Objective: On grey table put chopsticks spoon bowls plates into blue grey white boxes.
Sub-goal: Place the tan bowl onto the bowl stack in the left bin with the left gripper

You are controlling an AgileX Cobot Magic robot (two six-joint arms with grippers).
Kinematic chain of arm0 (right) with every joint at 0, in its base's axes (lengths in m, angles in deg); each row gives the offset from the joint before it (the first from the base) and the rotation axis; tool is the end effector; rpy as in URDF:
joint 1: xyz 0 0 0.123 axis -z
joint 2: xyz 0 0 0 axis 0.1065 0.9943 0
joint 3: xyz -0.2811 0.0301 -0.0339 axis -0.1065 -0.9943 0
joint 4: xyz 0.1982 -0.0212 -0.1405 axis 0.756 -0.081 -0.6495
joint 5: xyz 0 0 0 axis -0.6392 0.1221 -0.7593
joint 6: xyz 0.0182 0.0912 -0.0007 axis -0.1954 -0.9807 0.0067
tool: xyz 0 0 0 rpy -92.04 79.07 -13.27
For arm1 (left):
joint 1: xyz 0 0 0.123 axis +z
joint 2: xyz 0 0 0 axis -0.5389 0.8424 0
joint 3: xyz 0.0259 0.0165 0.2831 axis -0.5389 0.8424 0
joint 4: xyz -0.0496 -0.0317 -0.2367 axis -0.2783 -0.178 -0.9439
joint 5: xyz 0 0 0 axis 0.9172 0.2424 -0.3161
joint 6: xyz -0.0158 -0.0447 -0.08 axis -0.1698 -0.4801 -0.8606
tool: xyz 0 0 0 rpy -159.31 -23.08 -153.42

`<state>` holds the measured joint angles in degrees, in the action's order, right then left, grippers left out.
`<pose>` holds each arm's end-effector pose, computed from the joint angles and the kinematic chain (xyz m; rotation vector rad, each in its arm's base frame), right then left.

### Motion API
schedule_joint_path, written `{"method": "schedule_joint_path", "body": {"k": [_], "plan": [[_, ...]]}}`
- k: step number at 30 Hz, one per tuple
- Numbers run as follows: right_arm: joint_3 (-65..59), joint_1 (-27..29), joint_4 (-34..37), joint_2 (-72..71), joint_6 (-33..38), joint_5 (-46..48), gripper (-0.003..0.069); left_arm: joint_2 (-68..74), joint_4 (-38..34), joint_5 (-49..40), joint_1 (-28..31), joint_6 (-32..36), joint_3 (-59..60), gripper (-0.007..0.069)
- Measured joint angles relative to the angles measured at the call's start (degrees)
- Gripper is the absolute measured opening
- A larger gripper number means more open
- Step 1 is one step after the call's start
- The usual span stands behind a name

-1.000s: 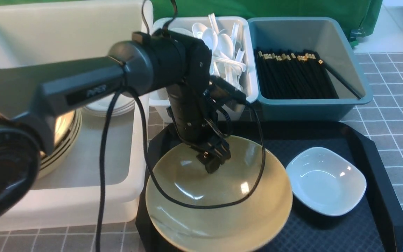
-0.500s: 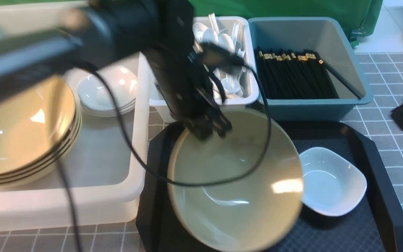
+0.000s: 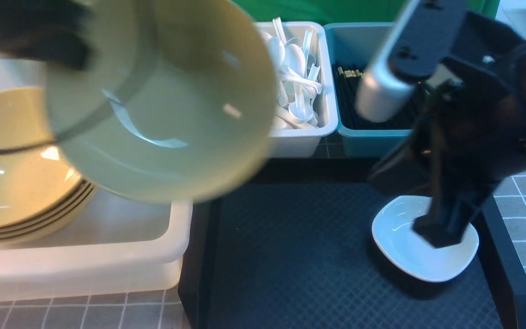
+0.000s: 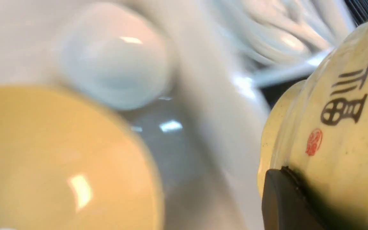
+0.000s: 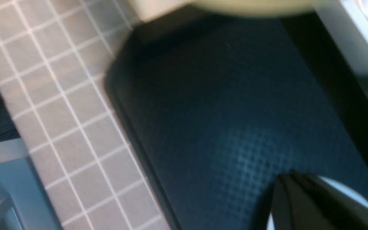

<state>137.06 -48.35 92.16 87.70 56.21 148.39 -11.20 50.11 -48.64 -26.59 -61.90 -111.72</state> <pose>0.1772 0.1711 0.3892 -1.2457 2.1984 0.2925 0.2608 -0.0064 0.4172 0.1757 2.4267 -0.3580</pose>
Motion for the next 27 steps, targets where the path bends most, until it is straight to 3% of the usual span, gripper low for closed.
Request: {"method": "schedule_joint_path", "body": {"k": [3,9,17,22,26,27], "plan": [[0.7,-1.3,0.3,0.1,0.1,-0.8,0.0032,-2.3,-4.3,1.2,13.1,0.2,2.2,0.0005],[0.8,-1.4,0.2,0.1,0.1,-0.8,0.0032,-0.7,-6.8,4.6,26.7,2.1,5.8,0.0005],[0.8,-1.7,0.2,0.1,0.1,0.4,0.0034,6.1,-5.4,14.1,26.5,3.8,15.4,0.0035],[0.8,-1.7,0.2,0.1,1.4,1.2,0.0034,9.5,-2.1,18.7,24.7,6.3,18.9,0.0150],[0.8,-1.7,0.2,0.1,2.2,1.6,0.0034,10.1,4.5,19.3,22.7,6.8,19.3,0.0378],[0.8,-1.7,0.2,0.1,2.3,1.6,0.0034,10.1,4.7,19.3,22.6,6.8,19.3,0.0387]]}}
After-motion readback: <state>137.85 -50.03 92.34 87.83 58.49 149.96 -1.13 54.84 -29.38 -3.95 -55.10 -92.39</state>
